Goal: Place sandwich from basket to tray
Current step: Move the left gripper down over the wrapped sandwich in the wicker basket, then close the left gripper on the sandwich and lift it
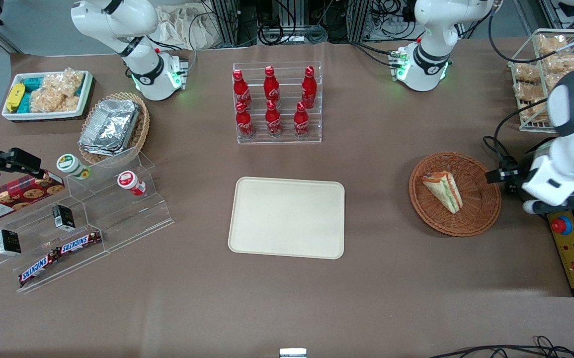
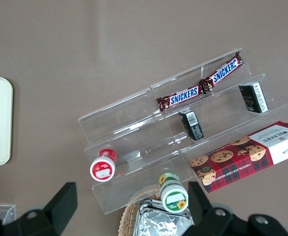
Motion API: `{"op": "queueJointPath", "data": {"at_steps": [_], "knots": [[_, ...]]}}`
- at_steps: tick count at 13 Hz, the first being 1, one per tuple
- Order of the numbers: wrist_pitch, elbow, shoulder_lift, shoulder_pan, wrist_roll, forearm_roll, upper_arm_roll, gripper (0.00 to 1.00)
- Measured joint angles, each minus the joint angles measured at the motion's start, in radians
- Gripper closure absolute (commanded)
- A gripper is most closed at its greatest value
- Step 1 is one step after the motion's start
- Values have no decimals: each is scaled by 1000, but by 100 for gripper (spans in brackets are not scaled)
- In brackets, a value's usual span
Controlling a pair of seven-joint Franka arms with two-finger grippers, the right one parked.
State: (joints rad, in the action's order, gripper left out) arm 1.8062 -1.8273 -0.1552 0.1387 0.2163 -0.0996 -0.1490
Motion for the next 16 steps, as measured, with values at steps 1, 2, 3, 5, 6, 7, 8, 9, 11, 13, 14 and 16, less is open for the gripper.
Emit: {"op": "queueJointPath", "data": {"at_steps": [1,2,3,5,6,7,8,9,11,13,14,16], "knots": [[46,-49,-3,-4,51,0,-4,1],[93,-90,-11,-14,101,0,-8,1],[140,-125,-23,-30,151,0,-9,1],[192,-157,-57,-48,243,0,-12,1],[219,-162,-80,-49,287,0,-12,1],[258,-168,-102,-49,331,0,-12,1],[305,-184,-120,-49,368,0,-11,1],[353,-208,-131,-49,394,0,-10,1],[405,-252,-139,-48,421,0,-9,1],[408,-269,-154,-48,436,0,-9,1],[414,-272,-166,-48,441,0,-9,5],[432,-272,-184,-48,446,0,-9,35]]}}
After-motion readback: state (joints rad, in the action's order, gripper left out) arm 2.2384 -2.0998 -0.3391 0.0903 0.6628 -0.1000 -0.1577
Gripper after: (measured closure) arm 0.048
